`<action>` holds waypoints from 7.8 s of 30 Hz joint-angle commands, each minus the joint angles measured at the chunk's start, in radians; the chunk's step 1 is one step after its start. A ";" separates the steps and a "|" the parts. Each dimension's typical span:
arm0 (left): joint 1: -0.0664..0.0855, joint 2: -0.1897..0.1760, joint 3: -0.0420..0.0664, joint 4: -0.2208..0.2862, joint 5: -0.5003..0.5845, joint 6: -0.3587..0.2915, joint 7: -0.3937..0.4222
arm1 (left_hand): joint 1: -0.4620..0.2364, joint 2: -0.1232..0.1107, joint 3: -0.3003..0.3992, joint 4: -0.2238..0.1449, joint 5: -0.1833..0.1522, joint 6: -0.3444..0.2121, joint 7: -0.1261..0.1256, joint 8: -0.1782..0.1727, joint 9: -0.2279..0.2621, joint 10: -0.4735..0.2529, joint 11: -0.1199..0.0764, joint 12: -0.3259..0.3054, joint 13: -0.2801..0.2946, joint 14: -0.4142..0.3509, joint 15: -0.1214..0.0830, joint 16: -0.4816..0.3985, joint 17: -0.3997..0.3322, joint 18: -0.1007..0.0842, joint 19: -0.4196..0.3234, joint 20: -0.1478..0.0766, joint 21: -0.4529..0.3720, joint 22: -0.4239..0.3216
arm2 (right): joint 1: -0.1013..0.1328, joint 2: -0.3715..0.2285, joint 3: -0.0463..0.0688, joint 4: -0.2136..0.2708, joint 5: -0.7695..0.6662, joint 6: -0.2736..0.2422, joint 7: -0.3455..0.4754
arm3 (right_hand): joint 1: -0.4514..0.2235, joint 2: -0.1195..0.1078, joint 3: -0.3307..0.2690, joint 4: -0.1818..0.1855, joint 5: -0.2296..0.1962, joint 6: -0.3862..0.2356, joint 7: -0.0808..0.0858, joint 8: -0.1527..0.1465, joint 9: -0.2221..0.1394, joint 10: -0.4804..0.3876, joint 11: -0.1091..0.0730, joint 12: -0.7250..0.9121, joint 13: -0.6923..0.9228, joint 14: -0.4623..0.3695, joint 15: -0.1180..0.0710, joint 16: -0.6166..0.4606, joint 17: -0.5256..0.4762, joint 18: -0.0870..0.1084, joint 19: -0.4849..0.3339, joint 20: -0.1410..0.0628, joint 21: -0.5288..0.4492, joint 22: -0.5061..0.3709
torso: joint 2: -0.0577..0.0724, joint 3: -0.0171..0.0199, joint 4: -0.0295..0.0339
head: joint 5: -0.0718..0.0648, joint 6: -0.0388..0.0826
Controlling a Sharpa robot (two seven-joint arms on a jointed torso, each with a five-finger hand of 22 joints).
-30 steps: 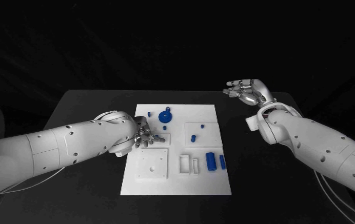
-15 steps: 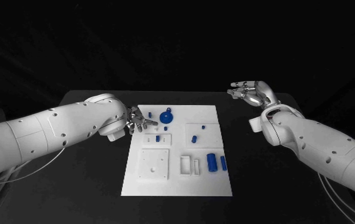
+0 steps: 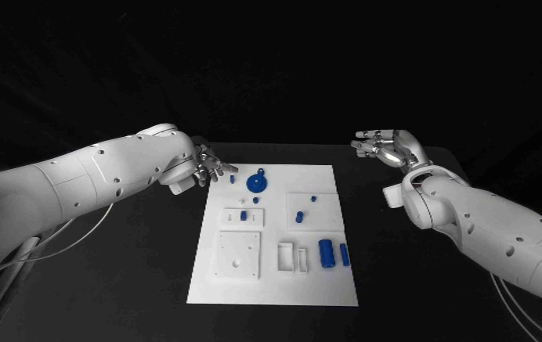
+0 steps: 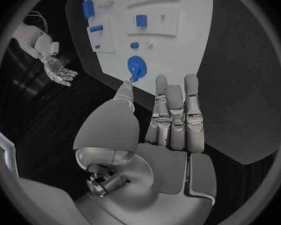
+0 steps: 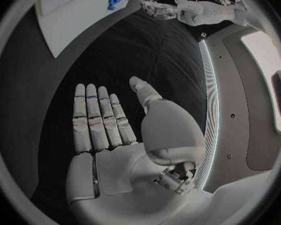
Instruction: Assemble the parts on the task board
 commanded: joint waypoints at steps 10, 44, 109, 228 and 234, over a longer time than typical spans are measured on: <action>0.002 0.089 -0.002 -0.158 -0.090 0.058 0.073 | 0.007 0.040 -0.036 -0.023 0.129 -0.043 -0.034 0.207 0.217 0.006 -0.021 0.045 0.020 0.012 -0.010 0.043 0.020 -0.006 0.005 -0.012 0.037 0.022 | 0.000 -0.005 0.000 0.023 0.016 0.019 -0.005 | -0.017 -0.006 0.023 -0.001 0.042 0.038 -0.003 -0.004 0.001 0.003 -0.004 -0.004 -0.002 0.000 -0.002 -0.007 -0.002 0.019 0.002 -0.002 -0.001 -0.001 | 0.020 0.0041 -0.0133 | 0.016 0.016; -0.015 0.152 -0.018 -0.284 -0.130 0.180 0.113 | -0.044 -0.045 0.032 0.106 0.104 -0.078 -0.034 0.231 0.383 -0.040 -0.019 0.120 0.036 -0.011 -0.007 0.085 0.008 -0.002 -0.026 -0.008 0.098 0.020 | 0.008 -0.005 0.001 0.037 0.016 0.014 -0.005 | -0.004 0.001 -0.066 0.041 0.042 0.005 0.000 -0.005 0.000 -0.007 0.001 -0.003 -0.002 -0.008 0.002 -0.006 -0.002 0.019 -0.008 0.002 -0.001 -0.001 | 0.033 0.0022 -0.0211 | 0.019 0.019; -0.044 0.160 -0.017 -0.302 -0.032 0.094 0.144 | 0.138 0.181 0.017 -0.121 0.136 -0.074 -0.044 0.214 0.286 -0.035 -0.027 0.119 0.025 0.000 -0.014 0.094 0.006 -0.002 -0.016 -0.014 0.099 0.020 | 0.009 0.010 0.000 0.016 0.005 0.032 -0.015 | -0.003 0.006 -0.067 0.049 0.047 0.010 -0.001 -0.005 0.000 -0.007 0.001 -0.003 -0.002 -0.008 0.002 -0.006 -0.002 0.019 -0.007 0.002 -0.001 -0.001 | 0.035 0.0032 -0.0195 | 0.011 0.019; -0.112 -0.165 -0.076 0.410 -0.256 -0.229 -0.069 | 0.106 0.157 0.145 -0.218 0.285 0.031 -0.078 0.185 0.449 0.135 -0.069 0.043 0.045 0.145 -0.056 0.052 0.234 -0.002 0.038 -0.057 0.219 0.018 | 0.001 0.005 0.000 -0.010 -0.035 0.051 -0.009 | -0.006 0.007 -0.070 0.062 0.061 0.007 0.000 -0.005 0.000 -0.009 0.001 -0.003 -0.002 -0.009 0.002 -0.006 -0.002 0.019 -0.009 0.002 -0.001 -0.001 | 0.026 -0.0019 -0.0051 | 0.038 -0.050; -0.113 -0.168 -0.076 0.412 -0.259 -0.222 -0.072 | 0.106 0.157 0.146 -0.220 0.285 0.031 -0.078 0.184 0.449 0.135 -0.069 0.042 0.045 0.145 -0.056 0.050 0.235 -0.001 0.038 -0.057 0.219 0.018 | 0.001 0.004 0.000 -0.010 -0.034 0.050 -0.009 | -0.005 0.008 -0.070 0.062 0.061 0.008 0.000 -0.005 0.000 -0.009 0.001 -0.003 -0.002 -0.009 0.002 -0.006 -0.002 0.019 -0.009 0.002 -0.001 -0.001 | 0.025 -0.0013 -0.0051 | 0.039 -0.051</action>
